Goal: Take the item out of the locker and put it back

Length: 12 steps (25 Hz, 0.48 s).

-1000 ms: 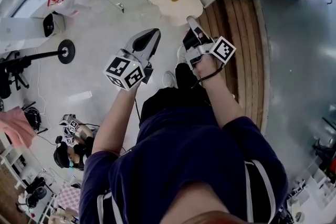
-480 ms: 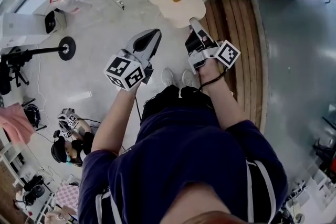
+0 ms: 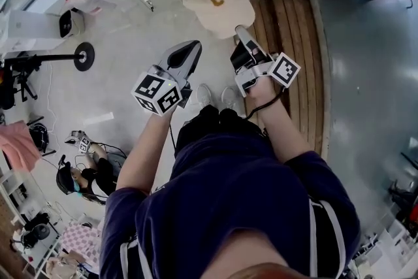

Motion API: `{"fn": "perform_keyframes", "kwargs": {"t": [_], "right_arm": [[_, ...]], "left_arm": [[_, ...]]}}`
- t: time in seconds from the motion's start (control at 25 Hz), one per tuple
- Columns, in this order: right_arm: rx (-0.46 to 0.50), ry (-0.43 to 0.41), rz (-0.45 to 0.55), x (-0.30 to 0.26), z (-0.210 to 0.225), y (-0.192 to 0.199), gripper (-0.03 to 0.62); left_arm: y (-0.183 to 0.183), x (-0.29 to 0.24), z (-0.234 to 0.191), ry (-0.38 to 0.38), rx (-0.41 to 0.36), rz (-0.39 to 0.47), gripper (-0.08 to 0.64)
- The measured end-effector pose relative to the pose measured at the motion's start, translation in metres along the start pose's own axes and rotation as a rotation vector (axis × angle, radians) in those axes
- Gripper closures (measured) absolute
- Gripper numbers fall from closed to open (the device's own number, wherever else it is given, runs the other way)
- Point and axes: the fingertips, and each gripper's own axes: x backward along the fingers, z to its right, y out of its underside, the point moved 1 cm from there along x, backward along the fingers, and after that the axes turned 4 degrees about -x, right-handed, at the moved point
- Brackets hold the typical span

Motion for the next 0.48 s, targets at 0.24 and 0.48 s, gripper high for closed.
{"fn": "perform_keyframes", "kwargs": {"t": [0.24, 0.48], "right_arm": [[-0.019, -0.034, -0.019, 0.013, -0.01, -0.006, 0.575], [-0.019, -0.05, -0.034, 0.017, -0.018, -0.005, 0.575]], "left_arm": [[0.003, -0.003, 0.016, -0.032, -0.016, 0.007, 0.557], [-0.001, 0.0, 0.021, -0.055, -0.021, 0.019, 0.557]]}}
